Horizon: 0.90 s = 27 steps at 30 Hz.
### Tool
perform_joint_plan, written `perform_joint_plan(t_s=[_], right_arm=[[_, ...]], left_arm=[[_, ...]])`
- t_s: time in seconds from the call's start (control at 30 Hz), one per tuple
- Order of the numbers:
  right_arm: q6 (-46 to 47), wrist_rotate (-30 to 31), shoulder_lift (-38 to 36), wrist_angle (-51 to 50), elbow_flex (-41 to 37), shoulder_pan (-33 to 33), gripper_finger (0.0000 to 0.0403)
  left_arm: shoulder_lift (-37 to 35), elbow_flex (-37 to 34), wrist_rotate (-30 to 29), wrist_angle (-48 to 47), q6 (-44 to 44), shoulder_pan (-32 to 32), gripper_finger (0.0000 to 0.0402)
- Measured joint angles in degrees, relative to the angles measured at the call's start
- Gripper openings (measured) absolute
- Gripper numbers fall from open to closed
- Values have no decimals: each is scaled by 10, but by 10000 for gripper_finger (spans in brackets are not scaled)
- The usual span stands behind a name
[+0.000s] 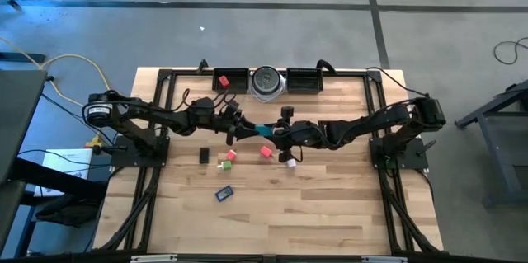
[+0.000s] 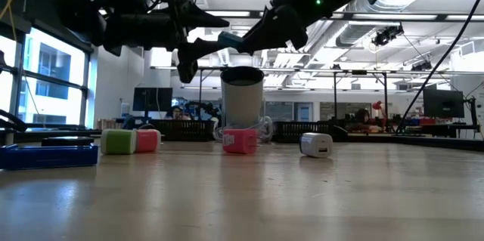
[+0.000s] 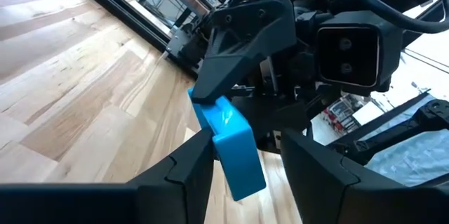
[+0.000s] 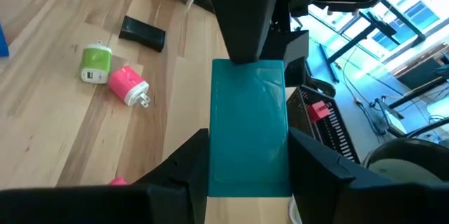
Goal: Pick & Place Office items
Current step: Put the light blue digital clock into the right black basket
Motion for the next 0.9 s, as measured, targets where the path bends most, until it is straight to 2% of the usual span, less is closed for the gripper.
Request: perform_joint_plan(t_s=[0.1,0.27,0.47,0.9], right_arm=[[0,-1,0,0,0,0,141],[-10,4,0,0,0,0,141],[-9,3,0,0,-1,0,141],[8,-7,1,31,-2,2,186]], left_arm=[[0,0,0,-1,0,0,125],[0,0,-2,-4,-10,1,56],[-1,0,-2,-10,8,1,56],[-3,3,15,-7,114,0,56]])
